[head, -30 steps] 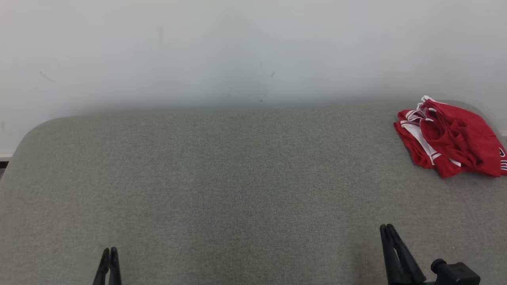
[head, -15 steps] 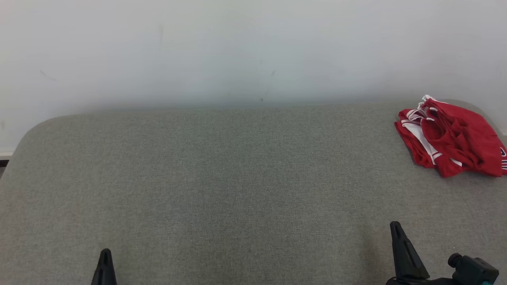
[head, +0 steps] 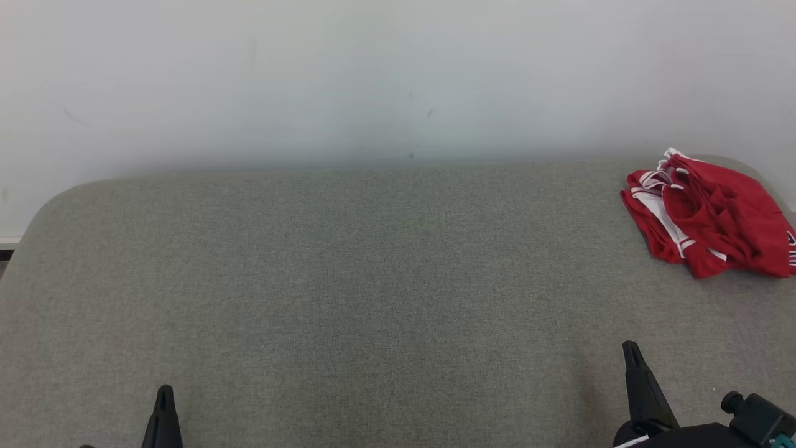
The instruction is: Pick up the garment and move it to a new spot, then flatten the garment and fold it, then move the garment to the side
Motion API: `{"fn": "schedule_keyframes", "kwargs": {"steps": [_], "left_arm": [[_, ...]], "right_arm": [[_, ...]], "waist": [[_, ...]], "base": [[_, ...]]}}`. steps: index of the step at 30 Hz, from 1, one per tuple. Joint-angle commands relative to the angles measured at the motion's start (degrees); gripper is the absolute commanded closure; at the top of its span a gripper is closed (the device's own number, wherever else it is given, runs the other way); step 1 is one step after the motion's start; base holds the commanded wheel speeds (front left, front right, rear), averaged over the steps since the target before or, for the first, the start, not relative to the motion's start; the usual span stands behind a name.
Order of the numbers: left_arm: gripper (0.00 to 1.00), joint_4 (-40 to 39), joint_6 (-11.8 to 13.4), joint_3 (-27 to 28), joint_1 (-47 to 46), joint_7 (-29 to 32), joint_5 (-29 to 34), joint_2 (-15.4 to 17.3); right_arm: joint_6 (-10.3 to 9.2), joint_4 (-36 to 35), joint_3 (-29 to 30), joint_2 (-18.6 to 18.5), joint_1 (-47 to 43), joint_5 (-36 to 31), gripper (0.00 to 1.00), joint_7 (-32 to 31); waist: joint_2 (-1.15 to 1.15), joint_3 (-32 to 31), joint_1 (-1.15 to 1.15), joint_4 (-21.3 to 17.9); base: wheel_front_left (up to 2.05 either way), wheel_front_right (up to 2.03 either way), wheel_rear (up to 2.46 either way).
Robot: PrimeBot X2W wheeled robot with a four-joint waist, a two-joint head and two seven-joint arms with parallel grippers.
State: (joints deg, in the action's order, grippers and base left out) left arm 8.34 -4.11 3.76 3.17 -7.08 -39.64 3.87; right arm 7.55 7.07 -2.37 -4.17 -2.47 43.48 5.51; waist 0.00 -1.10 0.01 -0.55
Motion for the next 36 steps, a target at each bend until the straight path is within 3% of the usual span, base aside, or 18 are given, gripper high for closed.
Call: {"fn": "schedule_keyframes", "kwargs": {"steps": [1, 36], "left_arm": [[1.0, -0.36, -0.4, 0.35, -1.62, 0.57, -2.4, 0.02], [1.0, 2.47, -1.87, 1.56, -5.45, 6.73, -25.93, -0.47]], "right_arm": [[-0.03, -0.4, 0.39, -0.54, 1.48, 2.28, 1.0, -0.31], [-0.06, 2.92, 3.09, -0.71, 4.94, 25.14, 1.0, -4.75]], "waist": [[0.0, 0.02, 0.0, 0.01], [0.0, 0.48, -0.01, 0.21]], "base": [[0.0, 0.0, 0.0], [0.0, 0.0, 0.0]]}}
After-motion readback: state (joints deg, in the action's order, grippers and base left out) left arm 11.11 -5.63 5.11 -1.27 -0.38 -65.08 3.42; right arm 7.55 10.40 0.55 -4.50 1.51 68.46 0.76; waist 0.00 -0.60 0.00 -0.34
